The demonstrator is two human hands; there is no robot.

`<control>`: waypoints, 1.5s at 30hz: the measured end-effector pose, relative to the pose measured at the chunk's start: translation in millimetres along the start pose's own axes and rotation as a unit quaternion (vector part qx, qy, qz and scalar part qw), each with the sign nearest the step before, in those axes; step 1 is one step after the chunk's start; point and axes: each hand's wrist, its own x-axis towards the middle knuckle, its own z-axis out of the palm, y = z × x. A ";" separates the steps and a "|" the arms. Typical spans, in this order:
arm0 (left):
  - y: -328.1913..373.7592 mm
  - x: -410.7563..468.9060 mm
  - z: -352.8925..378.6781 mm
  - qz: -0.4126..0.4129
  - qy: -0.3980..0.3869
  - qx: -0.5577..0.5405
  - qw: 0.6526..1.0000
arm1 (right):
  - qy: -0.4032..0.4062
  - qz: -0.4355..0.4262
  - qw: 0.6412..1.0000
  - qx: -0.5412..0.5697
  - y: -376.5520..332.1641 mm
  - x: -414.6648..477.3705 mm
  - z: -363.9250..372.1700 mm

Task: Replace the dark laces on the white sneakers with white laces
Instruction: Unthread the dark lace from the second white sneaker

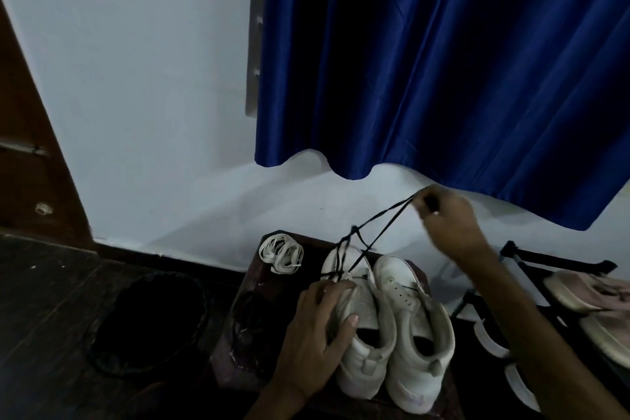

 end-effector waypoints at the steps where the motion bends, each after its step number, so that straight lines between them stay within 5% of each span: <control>1: -0.2 0.0 0.2 -0.002 -0.002 0.006 1.000 | 0.035 0.029 0.995 0.088 1.3 0.5 -10.6; 3: -1.8 -0.9 0.8 -0.002 -0.003 0.012 1.000 | 0.036 0.089 0.953 0.288 3.6 -1.7 -15.9; 6: -3.9 -1.1 2.3 0.000 -0.002 0.010 1.000 | -0.024 0.208 0.789 0.578 2.5 -9.0 -1.4; 7: -4.0 -1.2 2.5 0.002 0.000 0.010 1.000 | -0.042 0.236 0.760 0.604 2.8 -11.8 6.8; 8: -3.5 -1.2 2.6 0.004 0.002 0.011 1.000 | -0.057 0.248 0.776 0.578 4.0 -13.8 14.1; 11: -3.6 -1.2 3.2 0.006 0.000 0.016 1.000 | -0.124 0.074 0.968 0.203 12.7 -17.8 36.7; 13: -5.3 -0.9 3.9 0.003 -0.002 0.022 1.000 | -0.213 -0.071 0.973 -0.062 13.5 -21.5 53.6; 16: -7.8 -0.6 5.4 0.003 -0.001 0.033 0.999 | -0.264 -0.122 0.924 -0.247 4.4 -29.7 73.9; 24: -6.0 -0.8 4.3 0.003 -0.003 0.037 0.999 | -0.250 -0.087 0.903 -0.338 -0.7 -21.7 80.0; 30: -4.0 -0.1 4.7 0.010 0.005 0.037 0.999 | -0.032 -0.012 0.967 -0.252 -0.1 6.2 14.6; 35: -6.1 -0.8 6.0 0.013 0.002 0.039 0.999 | 0.021 0.013 0.990 -0.140 -2.7 12.1 -6.5; 45: -2.5 -1.2 4.3 0.009 -0.001 0.046 0.999 | -0.069 0.029 0.997 -0.020 -3.6 12.9 53.5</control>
